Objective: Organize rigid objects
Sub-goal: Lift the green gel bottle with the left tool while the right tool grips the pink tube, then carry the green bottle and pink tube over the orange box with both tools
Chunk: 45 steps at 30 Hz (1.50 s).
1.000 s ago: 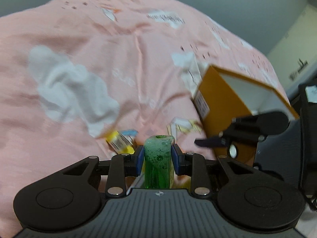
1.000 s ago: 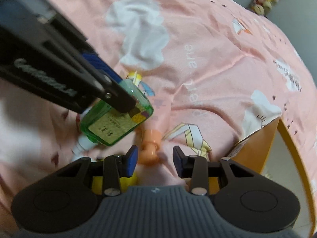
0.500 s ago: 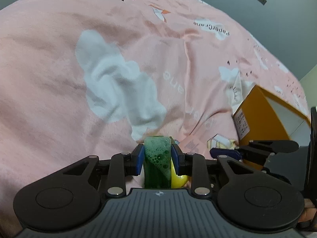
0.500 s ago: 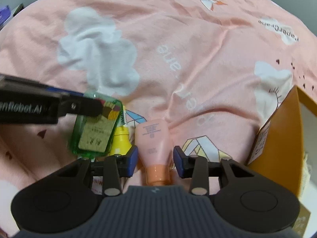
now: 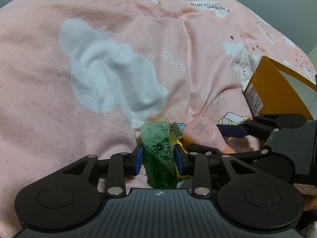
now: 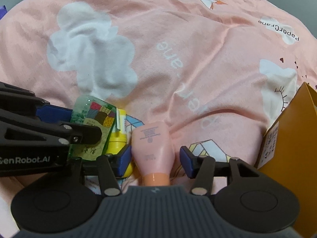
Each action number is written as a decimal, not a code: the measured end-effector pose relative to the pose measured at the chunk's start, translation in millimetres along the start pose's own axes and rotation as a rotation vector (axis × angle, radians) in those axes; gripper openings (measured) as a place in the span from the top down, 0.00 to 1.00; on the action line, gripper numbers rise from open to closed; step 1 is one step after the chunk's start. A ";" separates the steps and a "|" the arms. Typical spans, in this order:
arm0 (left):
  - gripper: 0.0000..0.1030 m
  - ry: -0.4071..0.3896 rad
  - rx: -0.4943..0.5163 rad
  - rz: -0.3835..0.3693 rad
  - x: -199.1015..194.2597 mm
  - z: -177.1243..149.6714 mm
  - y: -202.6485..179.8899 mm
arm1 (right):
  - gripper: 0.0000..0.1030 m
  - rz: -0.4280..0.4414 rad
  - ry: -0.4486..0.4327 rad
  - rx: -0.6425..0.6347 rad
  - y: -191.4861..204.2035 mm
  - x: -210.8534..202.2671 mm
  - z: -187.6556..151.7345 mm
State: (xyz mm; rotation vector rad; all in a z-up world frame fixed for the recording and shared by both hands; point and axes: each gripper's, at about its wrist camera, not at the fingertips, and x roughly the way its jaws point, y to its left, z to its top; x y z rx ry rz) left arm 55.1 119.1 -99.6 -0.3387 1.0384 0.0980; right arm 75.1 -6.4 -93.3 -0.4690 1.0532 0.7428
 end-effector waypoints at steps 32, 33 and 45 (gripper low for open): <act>0.68 -0.355 0.093 -0.132 -112.1 25.0 -63.1 | 0.58 -0.055 -0.383 0.110 -28.4 -181.8 -10.2; 0.68 -0.364 0.101 -0.140 -114.9 27.0 -68.4 | 0.58 -0.056 -0.397 0.122 -31.9 -189.2 -11.6; 0.68 -0.337 0.239 -0.359 -113.5 47.9 -154.4 | 0.58 -0.238 -0.374 0.197 -100.8 -251.6 -40.0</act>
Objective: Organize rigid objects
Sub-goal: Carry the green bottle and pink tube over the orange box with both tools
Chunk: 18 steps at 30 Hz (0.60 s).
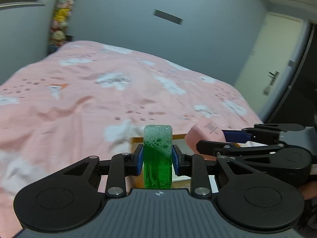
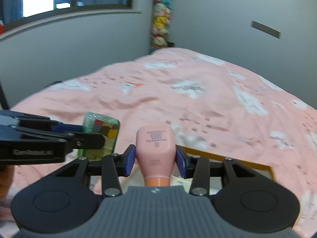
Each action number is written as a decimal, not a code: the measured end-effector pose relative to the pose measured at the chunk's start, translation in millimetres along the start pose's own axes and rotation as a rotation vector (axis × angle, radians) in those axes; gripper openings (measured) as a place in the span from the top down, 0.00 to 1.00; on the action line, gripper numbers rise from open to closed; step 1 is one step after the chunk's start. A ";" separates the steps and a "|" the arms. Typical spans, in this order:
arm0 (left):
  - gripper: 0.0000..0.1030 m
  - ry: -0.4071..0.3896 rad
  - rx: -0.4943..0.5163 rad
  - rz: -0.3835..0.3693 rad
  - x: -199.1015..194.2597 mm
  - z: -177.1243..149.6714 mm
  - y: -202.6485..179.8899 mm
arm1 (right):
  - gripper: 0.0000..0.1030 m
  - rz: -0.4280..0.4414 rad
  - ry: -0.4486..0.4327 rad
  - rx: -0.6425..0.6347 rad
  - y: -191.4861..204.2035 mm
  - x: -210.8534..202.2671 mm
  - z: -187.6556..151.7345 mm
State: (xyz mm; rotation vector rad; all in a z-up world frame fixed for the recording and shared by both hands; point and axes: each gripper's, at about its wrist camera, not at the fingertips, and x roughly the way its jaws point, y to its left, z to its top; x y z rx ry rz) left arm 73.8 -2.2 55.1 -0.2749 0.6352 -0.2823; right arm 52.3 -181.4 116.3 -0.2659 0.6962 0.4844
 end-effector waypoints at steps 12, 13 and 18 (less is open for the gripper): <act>0.68 0.208 -0.067 -0.188 105.8 5.1 -41.5 | 0.58 -0.111 0.252 0.097 -94.3 37.6 -29.9; 0.68 0.223 -0.076 -0.202 114.2 3.9 -42.2 | 0.58 -0.124 0.279 0.090 -99.4 46.4 -34.5; 0.68 0.305 -0.132 -0.199 156.0 -6.7 -39.2 | 0.58 -0.153 0.372 0.044 -110.2 77.4 -53.8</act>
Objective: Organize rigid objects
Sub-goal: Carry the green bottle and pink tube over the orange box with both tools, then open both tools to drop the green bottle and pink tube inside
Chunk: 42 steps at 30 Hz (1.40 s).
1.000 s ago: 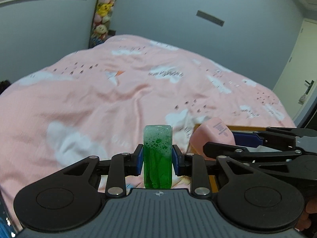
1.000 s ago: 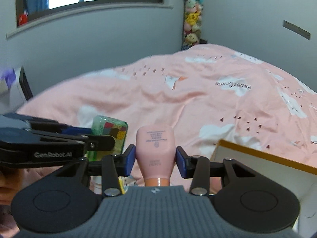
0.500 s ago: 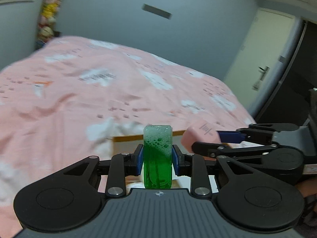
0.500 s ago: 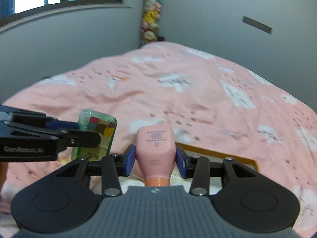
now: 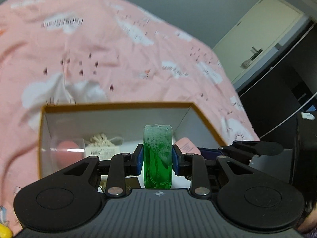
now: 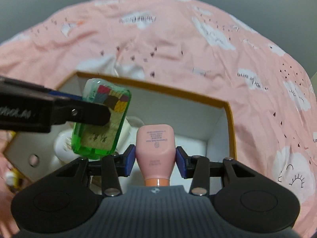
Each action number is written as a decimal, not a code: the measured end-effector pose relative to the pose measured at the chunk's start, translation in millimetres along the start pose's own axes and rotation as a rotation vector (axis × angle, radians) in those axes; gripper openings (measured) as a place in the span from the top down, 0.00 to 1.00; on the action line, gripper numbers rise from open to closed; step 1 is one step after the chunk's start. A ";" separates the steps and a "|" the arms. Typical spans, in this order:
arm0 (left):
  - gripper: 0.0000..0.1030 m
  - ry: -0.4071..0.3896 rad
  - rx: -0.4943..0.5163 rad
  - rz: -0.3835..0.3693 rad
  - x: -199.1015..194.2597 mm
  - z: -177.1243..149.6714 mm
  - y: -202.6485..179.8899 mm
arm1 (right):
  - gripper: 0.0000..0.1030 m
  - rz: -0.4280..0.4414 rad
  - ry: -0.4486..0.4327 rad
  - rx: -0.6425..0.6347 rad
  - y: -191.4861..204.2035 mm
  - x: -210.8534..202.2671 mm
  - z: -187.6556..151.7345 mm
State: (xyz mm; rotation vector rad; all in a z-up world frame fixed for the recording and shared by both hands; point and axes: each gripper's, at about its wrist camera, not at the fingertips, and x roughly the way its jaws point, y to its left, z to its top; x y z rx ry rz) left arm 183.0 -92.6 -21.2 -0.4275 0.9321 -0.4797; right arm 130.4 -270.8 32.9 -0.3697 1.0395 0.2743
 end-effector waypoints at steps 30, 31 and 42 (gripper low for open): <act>0.48 0.228 0.006 0.138 62.7 4.1 0.7 | 0.66 -0.056 0.160 -0.143 6.7 60.7 8.9; 0.45 0.218 0.013 0.149 60.7 4.7 -0.8 | 0.64 -0.056 0.157 -0.145 7.0 59.9 8.5; 0.43 0.127 0.062 0.158 33.2 5.0 -17.1 | 0.38 -0.071 0.075 -0.153 18.3 33.3 7.5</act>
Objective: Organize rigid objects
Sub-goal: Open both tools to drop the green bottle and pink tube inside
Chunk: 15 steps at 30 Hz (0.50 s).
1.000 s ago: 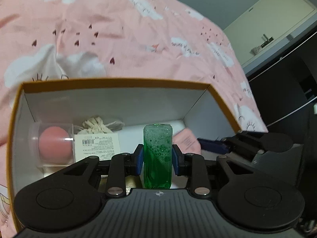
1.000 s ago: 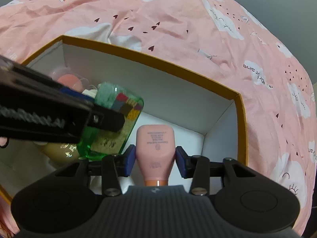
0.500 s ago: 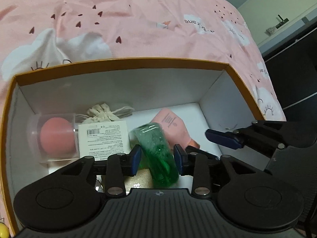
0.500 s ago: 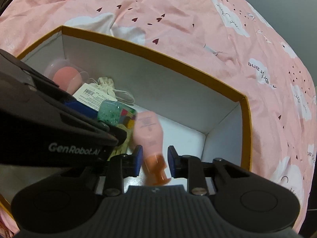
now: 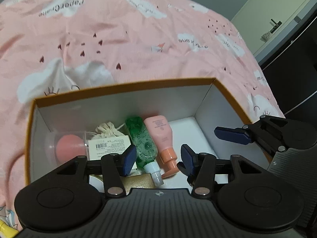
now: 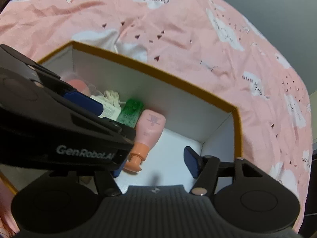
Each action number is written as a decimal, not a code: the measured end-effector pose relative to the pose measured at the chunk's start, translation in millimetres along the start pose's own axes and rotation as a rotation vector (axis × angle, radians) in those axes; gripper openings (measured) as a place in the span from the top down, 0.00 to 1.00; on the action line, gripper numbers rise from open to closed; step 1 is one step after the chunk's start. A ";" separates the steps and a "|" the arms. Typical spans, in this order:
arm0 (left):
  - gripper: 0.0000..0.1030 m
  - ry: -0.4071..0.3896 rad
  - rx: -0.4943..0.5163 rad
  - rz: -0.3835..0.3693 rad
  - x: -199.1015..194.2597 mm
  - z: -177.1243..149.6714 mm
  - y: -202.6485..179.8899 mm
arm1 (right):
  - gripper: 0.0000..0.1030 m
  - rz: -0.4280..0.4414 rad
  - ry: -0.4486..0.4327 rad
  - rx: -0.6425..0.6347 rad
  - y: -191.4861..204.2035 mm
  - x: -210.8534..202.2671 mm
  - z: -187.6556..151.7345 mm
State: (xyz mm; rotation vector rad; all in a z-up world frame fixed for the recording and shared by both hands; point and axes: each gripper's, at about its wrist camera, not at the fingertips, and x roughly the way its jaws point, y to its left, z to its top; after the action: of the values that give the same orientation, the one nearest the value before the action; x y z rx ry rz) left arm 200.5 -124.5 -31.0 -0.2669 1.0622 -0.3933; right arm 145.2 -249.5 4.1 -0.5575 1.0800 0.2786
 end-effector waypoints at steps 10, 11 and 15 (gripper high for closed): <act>0.43 -0.125 0.063 0.036 -43.1 -9.1 -8.2 | 0.27 -0.006 -0.103 -0.001 9.8 -43.7 -3.9; 0.43 -0.140 0.066 0.032 -48.1 -10.8 -7.9 | 0.25 -0.008 -0.114 0.001 11.1 -48.4 -5.1; 0.43 -0.207 0.112 0.053 -70.0 -20.3 -12.1 | 0.20 -0.005 -0.152 0.010 16.6 -66.3 -9.5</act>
State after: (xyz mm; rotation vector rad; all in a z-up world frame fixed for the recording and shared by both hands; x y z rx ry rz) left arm 150.3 -105.3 19.8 -0.1750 0.8396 -0.3679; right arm 100.0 -237.5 54.8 -0.5214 0.9324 0.3055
